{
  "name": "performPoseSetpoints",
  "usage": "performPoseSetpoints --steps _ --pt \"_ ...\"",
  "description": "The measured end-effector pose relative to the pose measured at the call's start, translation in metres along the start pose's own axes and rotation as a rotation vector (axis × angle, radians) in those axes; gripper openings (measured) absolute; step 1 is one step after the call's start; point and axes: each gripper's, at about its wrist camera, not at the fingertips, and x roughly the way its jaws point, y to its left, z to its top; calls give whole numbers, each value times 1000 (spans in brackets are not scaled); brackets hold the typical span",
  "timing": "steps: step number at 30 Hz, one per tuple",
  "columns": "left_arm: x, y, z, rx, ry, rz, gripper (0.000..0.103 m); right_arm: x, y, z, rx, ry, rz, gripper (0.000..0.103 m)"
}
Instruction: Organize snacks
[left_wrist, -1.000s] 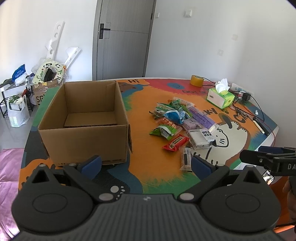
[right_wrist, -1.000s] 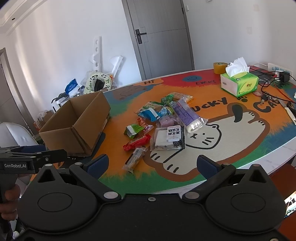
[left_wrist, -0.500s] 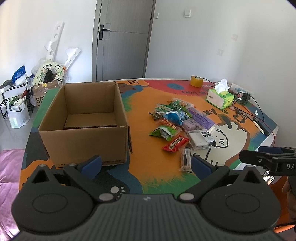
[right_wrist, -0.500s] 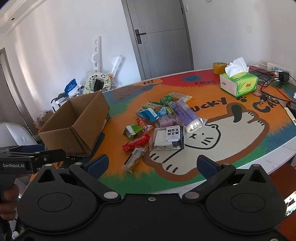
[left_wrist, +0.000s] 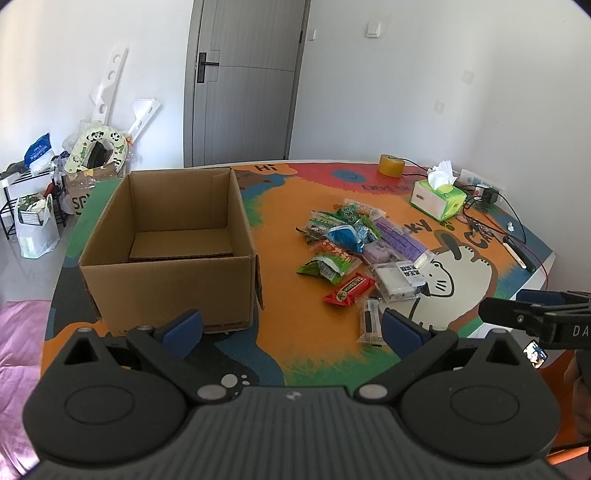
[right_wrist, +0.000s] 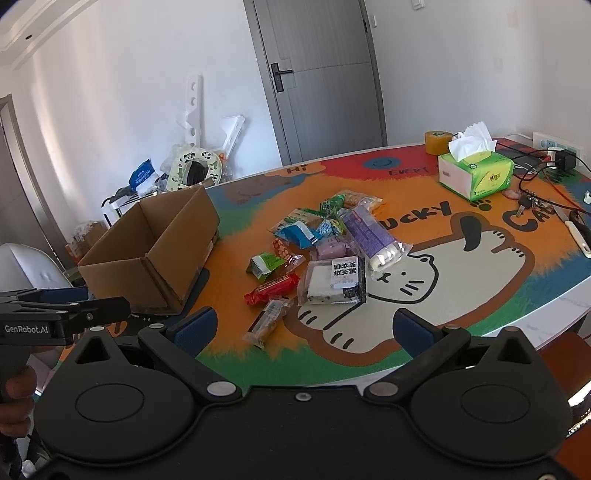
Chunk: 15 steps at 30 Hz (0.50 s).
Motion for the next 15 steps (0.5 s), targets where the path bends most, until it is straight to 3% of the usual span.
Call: performPoseSetpoints --steps 15 --pt "-3 0 2 1 -7 -1 102 -2 -1 3 0 -5 -2 103"
